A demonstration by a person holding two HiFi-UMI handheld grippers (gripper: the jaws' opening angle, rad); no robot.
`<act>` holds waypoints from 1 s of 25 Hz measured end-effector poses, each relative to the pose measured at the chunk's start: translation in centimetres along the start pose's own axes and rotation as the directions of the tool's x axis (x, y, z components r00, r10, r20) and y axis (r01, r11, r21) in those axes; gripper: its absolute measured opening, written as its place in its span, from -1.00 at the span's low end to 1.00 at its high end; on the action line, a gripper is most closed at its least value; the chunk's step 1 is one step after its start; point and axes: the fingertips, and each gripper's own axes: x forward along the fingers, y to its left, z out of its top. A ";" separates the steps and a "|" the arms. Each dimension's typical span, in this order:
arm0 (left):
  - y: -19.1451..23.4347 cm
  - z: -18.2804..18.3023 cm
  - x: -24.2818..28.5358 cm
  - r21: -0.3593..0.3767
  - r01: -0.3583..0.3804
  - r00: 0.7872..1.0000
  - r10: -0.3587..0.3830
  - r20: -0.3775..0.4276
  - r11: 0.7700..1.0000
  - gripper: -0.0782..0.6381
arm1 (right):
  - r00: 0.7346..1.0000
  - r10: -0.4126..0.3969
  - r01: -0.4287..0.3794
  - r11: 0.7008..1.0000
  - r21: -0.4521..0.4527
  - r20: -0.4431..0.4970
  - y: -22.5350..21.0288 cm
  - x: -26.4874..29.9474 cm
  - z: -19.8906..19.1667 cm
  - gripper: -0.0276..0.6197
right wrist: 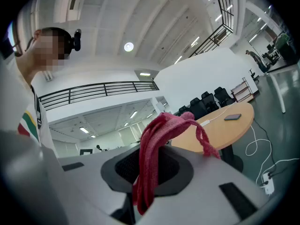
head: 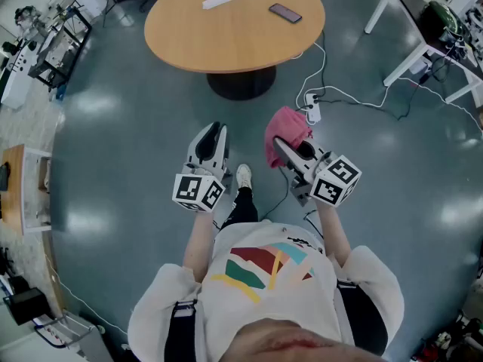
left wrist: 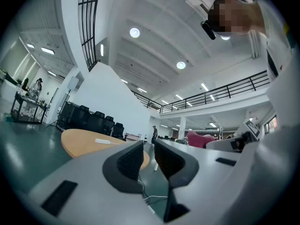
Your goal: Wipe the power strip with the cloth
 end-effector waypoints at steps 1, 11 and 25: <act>1.7 0.6 1.6 -0.004 0.002 1.000 -0.001 0.002 1.000 -0.50 | 1.000 0.003 -0.003 1.000 0.001 0.002 -0.9 2.0 0.8 -0.79; 16.6 5.7 17.0 -0.009 0.041 0.999 -0.041 -0.012 0.999 -0.30 | 1.000 -0.011 0.012 0.999 0.031 -0.027 -11.3 19.2 7.5 -0.79; 27.4 5.3 33.9 0.051 -0.042 0.993 0.047 -0.106 0.998 -0.29 | 0.999 0.043 -0.041 0.996 0.081 -0.024 -28.8 31.4 14.8 -0.79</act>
